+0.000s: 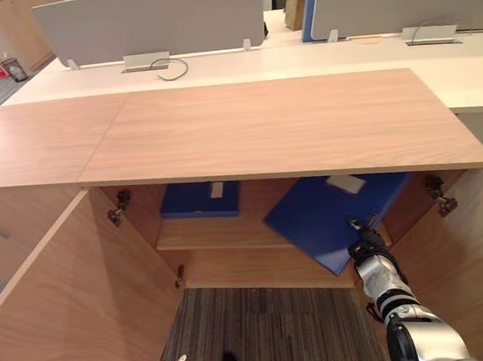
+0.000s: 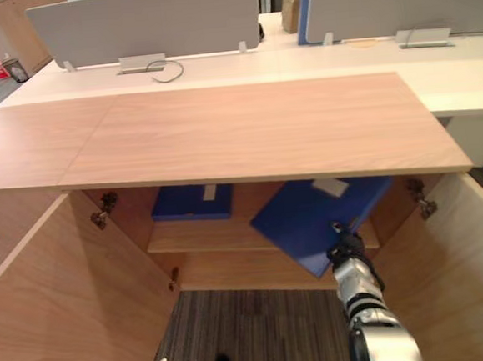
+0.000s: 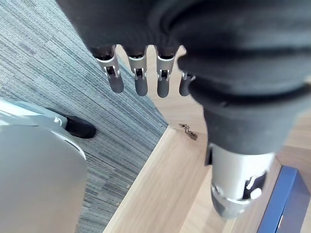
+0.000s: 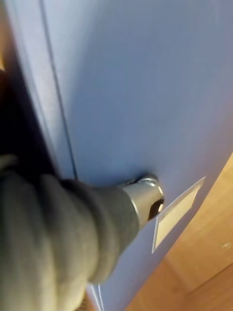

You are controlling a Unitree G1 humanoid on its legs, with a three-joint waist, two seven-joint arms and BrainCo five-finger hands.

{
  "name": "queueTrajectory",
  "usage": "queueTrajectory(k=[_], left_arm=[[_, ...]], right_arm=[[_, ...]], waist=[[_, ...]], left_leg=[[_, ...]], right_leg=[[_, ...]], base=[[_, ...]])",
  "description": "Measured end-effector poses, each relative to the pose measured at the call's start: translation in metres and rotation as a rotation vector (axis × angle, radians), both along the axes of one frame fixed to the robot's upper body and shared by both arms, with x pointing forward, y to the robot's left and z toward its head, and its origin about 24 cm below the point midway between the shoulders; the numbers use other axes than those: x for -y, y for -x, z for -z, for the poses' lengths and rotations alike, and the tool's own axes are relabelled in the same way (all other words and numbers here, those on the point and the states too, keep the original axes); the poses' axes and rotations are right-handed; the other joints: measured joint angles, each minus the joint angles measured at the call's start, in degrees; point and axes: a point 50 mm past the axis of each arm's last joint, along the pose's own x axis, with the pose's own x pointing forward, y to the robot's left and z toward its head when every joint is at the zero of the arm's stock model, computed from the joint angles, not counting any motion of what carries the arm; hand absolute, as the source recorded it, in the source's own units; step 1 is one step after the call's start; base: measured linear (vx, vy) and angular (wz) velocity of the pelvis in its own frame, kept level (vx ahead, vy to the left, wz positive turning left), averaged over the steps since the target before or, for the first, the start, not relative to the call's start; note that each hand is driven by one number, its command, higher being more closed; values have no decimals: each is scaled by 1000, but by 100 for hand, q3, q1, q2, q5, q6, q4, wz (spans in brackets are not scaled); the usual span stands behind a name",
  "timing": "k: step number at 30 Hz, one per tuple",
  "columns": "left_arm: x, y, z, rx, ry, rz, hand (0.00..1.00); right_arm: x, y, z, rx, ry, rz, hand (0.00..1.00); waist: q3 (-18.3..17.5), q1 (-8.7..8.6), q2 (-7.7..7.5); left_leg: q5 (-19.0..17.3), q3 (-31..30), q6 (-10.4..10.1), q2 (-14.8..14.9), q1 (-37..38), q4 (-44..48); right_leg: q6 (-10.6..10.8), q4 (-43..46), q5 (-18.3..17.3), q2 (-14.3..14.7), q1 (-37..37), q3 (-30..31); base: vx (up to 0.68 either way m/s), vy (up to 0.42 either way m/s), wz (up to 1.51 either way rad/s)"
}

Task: Walk over to the cabinet, pick up the folder, carry it to the office cabinet, place the folder inside the office cabinet, then close the office cabinet door

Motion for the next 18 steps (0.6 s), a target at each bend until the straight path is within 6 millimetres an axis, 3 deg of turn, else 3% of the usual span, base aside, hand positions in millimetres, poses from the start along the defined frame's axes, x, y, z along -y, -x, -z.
queueTrajectory(k=[2,5,9,11,14,18], left_arm=[[0,0,-1,4,-4,-10,0],[-1,-3,-3,19,-13,-26,0],[4,-10,-6,43,-17,-25,0],[8,-24,-11,92,-13,-22,0],[7,-28,-13,106,-17,-43,0],[6,-32,-16,128,-12,-84,0]], right_arm=[[4,-8,-8,47,-75,82,100],[8,-35,-39,180,-227,228,100],[26,-74,-118,449,-339,351,100],[35,-87,-171,623,-354,379,100],[34,-94,-202,698,-393,373,100],[26,-102,-228,725,-387,329,100]], waist=[[45,6,35],[295,53,109],[729,289,351],[1065,341,434],[1253,427,435],[1465,458,496]], left_leg=[[18,-66,24,-28,-49,4],[89,-291,118,-107,-145,29],[125,-342,156,-158,-406,174],[-18,-416,231,-335,-975,811],[-290,-367,281,-478,-1688,1506],[-336,-297,253,-441,-2258,1800]], right_leg=[[-11,-18,11,-19,-5,-79],[10,17,0,-69,11,-302],[86,574,-218,-233,-344,-408],[132,1682,-653,-578,-1030,-499],[122,2582,-1046,-888,-1810,-484],[75,2976,-1103,-928,-2433,-407]], base=[[19,9,23],[33,1,38],[-25,29,20],[-124,59,36],[-150,30,14],[-127,14,-4]])
